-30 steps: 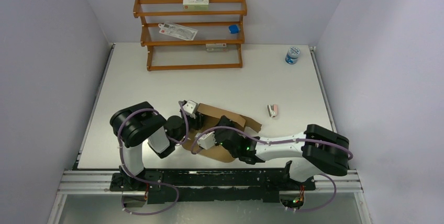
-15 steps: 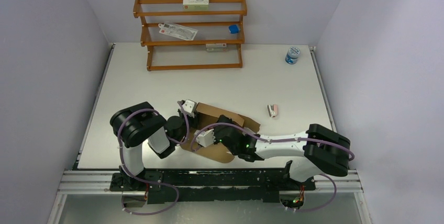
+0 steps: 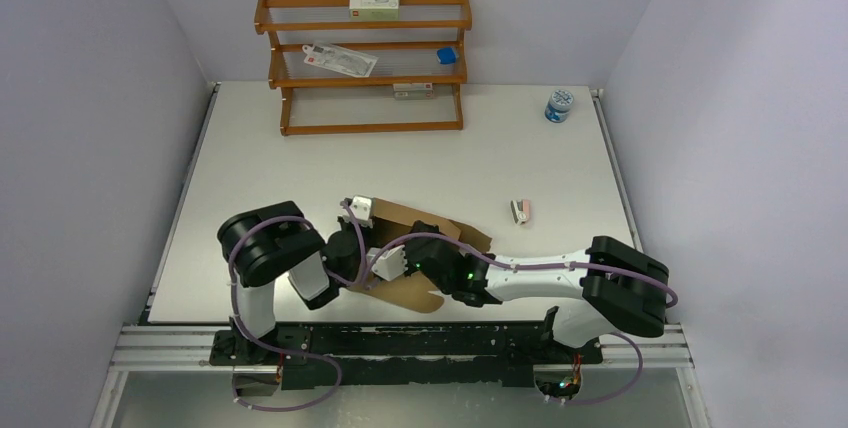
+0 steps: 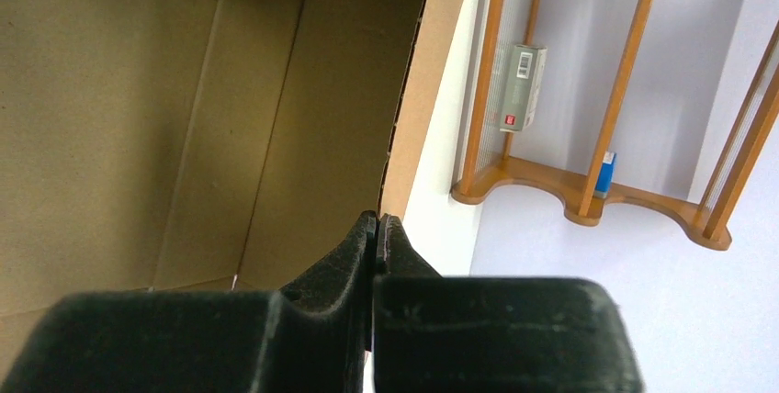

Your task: Fold the paper box

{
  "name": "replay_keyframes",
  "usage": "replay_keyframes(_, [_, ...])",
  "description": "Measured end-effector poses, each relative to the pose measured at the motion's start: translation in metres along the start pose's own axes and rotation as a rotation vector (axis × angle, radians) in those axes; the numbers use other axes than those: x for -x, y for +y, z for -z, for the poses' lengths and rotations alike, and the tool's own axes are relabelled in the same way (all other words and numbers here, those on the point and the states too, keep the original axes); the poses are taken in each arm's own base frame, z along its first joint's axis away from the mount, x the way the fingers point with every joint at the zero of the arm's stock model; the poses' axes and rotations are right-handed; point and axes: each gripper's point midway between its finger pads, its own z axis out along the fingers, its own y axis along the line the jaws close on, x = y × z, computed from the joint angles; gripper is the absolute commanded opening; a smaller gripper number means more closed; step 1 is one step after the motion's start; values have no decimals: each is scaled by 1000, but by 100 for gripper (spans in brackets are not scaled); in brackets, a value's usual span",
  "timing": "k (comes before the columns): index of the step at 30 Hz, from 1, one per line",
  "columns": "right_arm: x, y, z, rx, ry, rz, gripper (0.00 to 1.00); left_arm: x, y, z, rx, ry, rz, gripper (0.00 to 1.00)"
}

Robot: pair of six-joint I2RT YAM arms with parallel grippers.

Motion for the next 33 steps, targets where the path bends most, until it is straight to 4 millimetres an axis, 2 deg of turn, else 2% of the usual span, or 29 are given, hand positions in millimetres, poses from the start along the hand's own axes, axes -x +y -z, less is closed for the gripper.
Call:
replay_keyframes(7, [3,1,-1,7,-15,-16,0,0,4,0,89,-18,33,6])
replay_keyframes(13, [5,1,-2,11,-25,-22,0,0,6,2,133,-27,32,6])
replay_keyframes(16, [5,1,-2,12,-26,-25,0,0,6,2,131,-26,25,15])
replay_keyframes(24, [3,1,-1,-9,-27,-50,1,-3,8,4,130,-17,27,30])
replay_keyframes(28, [3,0,-1,-28,-30,-72,6,-7,11,8,128,-4,16,37])
replay_keyframes(33, [1,1,0,-46,-33,-109,18,-8,14,15,114,6,9,46])
